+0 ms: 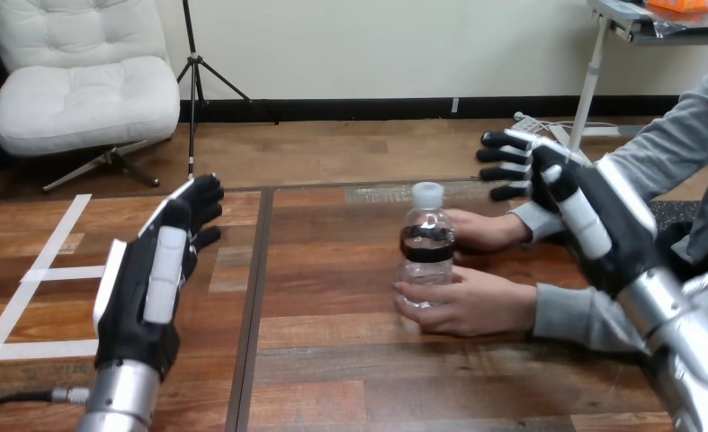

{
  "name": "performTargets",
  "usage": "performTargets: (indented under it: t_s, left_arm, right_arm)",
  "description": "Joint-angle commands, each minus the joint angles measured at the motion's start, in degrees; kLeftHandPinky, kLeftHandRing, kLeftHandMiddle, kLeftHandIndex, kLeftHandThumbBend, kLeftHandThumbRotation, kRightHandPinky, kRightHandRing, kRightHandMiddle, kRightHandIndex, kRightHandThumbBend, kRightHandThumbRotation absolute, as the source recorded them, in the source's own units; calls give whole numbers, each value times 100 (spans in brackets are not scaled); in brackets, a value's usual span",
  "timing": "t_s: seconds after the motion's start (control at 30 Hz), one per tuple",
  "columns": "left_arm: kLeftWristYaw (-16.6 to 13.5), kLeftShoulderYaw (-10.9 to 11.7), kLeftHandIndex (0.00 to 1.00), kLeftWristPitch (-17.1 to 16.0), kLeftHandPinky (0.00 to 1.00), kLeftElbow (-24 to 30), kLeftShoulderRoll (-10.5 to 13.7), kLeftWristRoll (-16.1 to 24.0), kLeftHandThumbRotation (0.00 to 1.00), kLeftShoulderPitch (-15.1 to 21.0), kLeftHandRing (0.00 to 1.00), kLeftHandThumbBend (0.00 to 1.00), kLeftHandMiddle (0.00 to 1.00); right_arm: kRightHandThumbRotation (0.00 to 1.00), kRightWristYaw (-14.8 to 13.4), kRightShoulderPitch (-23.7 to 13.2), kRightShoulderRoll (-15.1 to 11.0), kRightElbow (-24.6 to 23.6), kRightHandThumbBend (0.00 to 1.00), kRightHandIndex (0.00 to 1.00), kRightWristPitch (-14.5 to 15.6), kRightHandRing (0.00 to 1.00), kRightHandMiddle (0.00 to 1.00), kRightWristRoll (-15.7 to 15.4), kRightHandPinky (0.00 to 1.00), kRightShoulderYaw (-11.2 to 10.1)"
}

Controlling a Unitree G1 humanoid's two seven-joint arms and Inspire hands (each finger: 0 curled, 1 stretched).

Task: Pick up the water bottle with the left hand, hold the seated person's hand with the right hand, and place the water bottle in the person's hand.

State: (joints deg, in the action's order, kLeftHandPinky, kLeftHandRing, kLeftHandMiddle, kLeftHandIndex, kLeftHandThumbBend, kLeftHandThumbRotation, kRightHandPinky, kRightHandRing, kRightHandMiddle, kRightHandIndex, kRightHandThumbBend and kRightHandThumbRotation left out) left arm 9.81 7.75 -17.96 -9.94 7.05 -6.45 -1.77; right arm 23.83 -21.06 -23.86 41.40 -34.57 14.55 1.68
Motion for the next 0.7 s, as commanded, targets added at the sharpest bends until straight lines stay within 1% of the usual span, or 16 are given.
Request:
performTargets:
  t_s: [0.0, 0.03, 0.07, 0.13, 0.17, 0.23, 0.27, 0.37, 0.43, 0.57, 0.67]
  left_arm:
    - [71, -92, 83, 30, 87, 675, -74, -183, 100, -55, 89, 84, 87]
    - [74, -95, 83, 33, 87, 694, -82, -183, 100, -70, 89, 84, 87]
    - [91, -106, 83, 33, 87, 742, -94, -198, 100, -112, 89, 84, 87]
    - [113, -115, 83, 34, 87, 785, -110, -210, 100, -149, 89, 83, 87]
    - [144, -125, 83, 18, 87, 811, -123, -233, 100, -182, 89, 83, 87]
    - [180, -134, 84, 2, 87, 833, -139, -255, 100, -210, 89, 82, 87]
    - [213, -145, 83, -8, 85, 859, -162, -297, 100, -239, 87, 83, 86]
    - [306, -175, 84, 6, 85, 939, -233, -445, 100, -310, 88, 82, 87]
    - [333, -180, 84, 19, 86, 959, -255, -483, 100, -323, 88, 81, 87]
    - [346, -233, 84, 28, 87, 1073, -329, -509, 99, -412, 89, 81, 87]
    - [337, -265, 84, 6, 87, 1125, -377, -501, 99, -454, 88, 81, 87]
  right_arm:
    - [100, 116, 412, 356, -1471, 94, 82, 642, 81, 82, 790, 77, -354]
    - [100, 106, 467, 374, -1581, 94, 82, 727, 81, 82, 839, 78, -360]
    - [100, 89, 596, 413, -1825, 94, 82, 909, 81, 82, 976, 78, -353]
    - [100, 76, 731, 453, -2095, 94, 82, 1133, 82, 83, 1118, 79, -354]
    - [100, 60, 850, 481, -2305, 94, 83, 1257, 83, 83, 1208, 79, -334]
    - [100, 40, 975, 506, -2533, 94, 84, 1399, 84, 85, 1287, 81, -319]
    - [100, 32, 1081, 538, -2706, 97, 83, 1479, 84, 84, 1363, 78, -296]
    - [100, -19, 1351, 630, -3159, 95, 87, 1710, 87, 87, 1553, 82, -244]
    - [100, -38, 1422, 656, -3295, 93, 89, 1809, 89, 88, 1594, 85, -246]
    - [100, -226, 1774, 774, -3828, 91, 92, 2060, 91, 91, 1671, 87, -173]
    - [100, -301, 1962, 850, -4074, 90, 93, 2117, 91, 92, 1636, 87, -129]
